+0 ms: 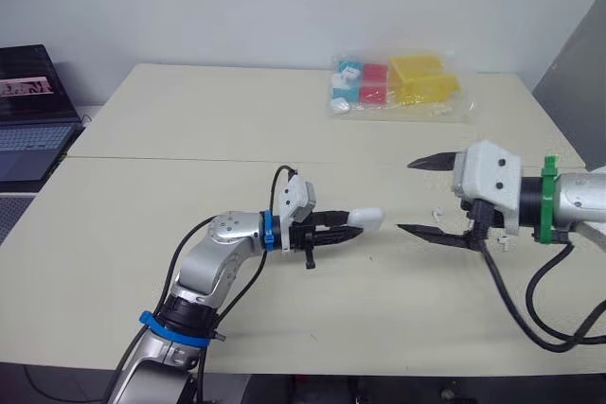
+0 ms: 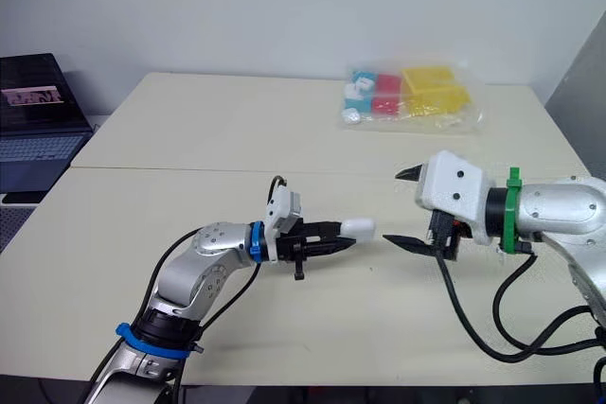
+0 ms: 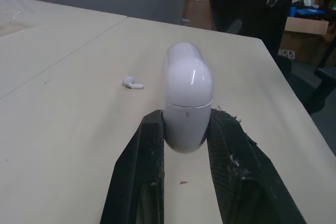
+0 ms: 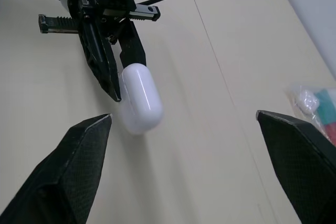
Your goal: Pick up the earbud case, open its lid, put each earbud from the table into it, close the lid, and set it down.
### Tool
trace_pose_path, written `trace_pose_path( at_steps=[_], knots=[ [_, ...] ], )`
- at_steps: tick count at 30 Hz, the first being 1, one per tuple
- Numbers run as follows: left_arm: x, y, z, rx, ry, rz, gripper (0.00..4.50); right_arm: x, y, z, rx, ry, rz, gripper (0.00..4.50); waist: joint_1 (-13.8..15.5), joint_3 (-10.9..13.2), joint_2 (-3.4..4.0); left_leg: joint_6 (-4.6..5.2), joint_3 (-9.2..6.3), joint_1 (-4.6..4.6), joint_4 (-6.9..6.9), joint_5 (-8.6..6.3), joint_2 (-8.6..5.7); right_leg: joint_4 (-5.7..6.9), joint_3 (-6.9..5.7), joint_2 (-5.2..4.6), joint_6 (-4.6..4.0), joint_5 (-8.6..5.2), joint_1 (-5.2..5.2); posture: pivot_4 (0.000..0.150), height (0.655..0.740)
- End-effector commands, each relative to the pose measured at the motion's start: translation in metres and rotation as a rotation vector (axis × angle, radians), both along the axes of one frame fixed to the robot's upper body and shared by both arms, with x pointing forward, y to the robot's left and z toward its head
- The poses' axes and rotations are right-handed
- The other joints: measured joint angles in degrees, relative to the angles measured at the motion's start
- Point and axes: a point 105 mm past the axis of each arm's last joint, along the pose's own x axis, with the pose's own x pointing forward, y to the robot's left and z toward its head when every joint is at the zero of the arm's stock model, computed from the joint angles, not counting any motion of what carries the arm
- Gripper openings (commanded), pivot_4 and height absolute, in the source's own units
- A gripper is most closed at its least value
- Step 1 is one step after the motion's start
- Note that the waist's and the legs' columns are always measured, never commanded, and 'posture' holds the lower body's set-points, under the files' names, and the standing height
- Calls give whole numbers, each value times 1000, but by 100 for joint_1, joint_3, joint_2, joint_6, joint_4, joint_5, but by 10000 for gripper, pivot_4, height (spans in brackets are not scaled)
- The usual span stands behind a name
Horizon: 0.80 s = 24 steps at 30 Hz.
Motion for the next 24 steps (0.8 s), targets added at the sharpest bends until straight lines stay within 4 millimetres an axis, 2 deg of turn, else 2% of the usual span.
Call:
trace_pose_path(
  at_steps=[1, 11, 24],
  knots=[
    [-7, -6, 18, -27, -104, -44, 7817, -1, 7, -1, -29, -61, 39, 45000, 0, 0, 0, 0, 0, 0, 0, 0, 0, 1, 0, 0, 0, 0, 0, 1500, 7400],
    [-12, -9, 17, -7, -154, -76, 7817, 10, 13, -9, -50, -74, 57, 45000, -1, 0, 0, 0, 6, 9, 0, 0, -1, 5, 9, 5, 0, 1, 0, 1500, 7400],
    [-18, -9, 12, 39, -204, -109, 7817, 14, 8, -10, -56, -75, 44, 45000, -1, 0, 0, 0, 14, 13, -2, 0, -1, 5, 19, 7, 1, 1, 0, 1500, 7400]
  ],
)
